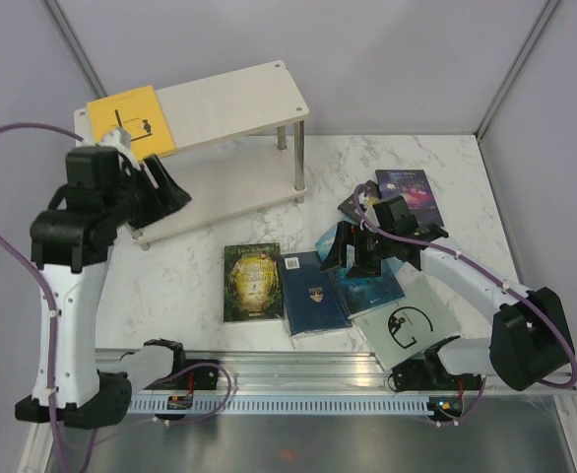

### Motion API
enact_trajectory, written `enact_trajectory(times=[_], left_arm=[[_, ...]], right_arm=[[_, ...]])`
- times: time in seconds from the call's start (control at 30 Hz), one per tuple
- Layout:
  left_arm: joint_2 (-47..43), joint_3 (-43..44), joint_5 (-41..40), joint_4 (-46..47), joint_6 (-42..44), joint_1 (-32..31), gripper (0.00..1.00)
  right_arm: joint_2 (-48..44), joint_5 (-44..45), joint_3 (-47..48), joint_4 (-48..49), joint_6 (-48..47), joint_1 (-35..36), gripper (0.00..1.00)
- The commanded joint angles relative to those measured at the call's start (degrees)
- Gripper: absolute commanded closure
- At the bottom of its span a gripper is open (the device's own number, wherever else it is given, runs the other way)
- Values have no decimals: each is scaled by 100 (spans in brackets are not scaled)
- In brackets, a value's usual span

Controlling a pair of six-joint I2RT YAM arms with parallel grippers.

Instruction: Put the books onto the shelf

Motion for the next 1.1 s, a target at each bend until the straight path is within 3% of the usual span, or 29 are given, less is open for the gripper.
enact_trajectory(times=[0.0,0.03,0.13,0.27,0.43,0.57,0.77,0.9,1.07], left_arm=[[-627,-1828,410,467,-334,-601,29],[-933,-2746,690,746,-491,-708,29],[-1453,-4435,1359,1397,-860,-990,28],[-2122,-5759,1589,2242,-1108,-999,28],[-1904,-6822,1967,3244,-1108,-999,25],[-1543,-7097,1863,3685,-1239,-990,24],[-841,-6887,1089,3703,-1170,-885,20],[-322,-6755,799,3500,-994,-376,19],[372,-6675,710,3780,-818,-243,19]], right_arm=[[-161,253,5,63,-90,82,2],[-135,280,92,81,-55,178,2],[32,368,355,238,41,494,2],[602,728,918,380,191,1084,3],[1306,1054,1498,607,358,1567,4],[1964,1290,1745,626,367,1647,7],[2668,1511,1904,600,279,1665,10],[3037,1739,1816,529,297,1700,12],[3547,1783,1702,529,349,1726,14]])
